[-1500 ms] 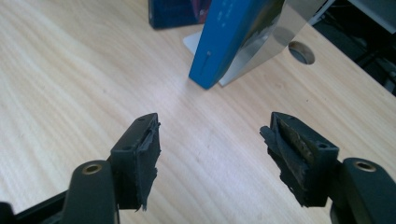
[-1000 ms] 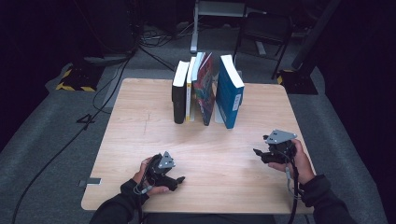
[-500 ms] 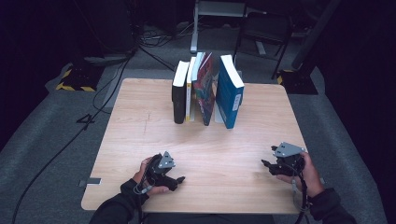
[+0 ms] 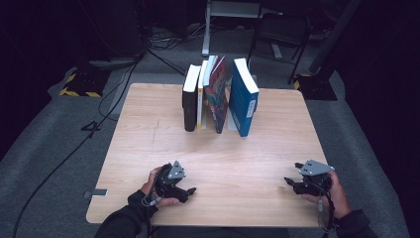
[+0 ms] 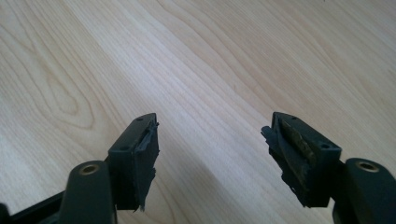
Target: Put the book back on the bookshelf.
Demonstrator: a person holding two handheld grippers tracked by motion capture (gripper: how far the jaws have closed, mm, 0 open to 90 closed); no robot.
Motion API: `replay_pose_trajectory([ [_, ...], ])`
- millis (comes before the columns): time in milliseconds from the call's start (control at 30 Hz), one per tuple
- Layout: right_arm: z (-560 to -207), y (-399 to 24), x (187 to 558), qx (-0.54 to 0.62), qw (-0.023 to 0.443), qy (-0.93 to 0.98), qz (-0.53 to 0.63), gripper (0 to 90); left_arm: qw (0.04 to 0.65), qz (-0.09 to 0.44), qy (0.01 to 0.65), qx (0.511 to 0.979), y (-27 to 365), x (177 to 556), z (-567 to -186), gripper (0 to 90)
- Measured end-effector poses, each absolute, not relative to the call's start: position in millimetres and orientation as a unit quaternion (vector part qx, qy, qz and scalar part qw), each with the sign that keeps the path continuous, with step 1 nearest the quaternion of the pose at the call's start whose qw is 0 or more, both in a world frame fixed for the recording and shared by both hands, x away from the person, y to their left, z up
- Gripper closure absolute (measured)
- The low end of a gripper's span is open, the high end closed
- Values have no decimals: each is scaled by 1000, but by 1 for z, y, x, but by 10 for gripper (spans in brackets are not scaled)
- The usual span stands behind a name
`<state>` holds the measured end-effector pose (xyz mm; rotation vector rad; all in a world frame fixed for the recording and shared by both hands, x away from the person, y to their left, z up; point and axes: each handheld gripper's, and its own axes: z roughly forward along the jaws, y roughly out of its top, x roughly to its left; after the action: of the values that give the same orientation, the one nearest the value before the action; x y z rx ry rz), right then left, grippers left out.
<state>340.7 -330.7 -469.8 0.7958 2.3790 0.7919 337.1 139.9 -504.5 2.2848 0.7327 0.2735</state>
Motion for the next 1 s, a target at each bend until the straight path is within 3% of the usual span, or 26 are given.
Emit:
replay_pose_trajectory([
  [400, -485, -356, 325, 327, 237, 861, 309, 325, 355, 107, 284, 884, 140, 337, -505, 150],
  [567, -498, -373, 315, 345, 210, 848, 342, 320, 355, 108, 286, 884, 140, 336, -505, 151],
  [733, -504, -389, 308, 380, 179, 828, 371, 251, 354, 108, 288, 883, 141, 336, -505, 151],
  [1000, -505, -394, 307, 390, 177, 825, 370, 244, 355, 109, 288, 883, 141, 336, -505, 151],
])
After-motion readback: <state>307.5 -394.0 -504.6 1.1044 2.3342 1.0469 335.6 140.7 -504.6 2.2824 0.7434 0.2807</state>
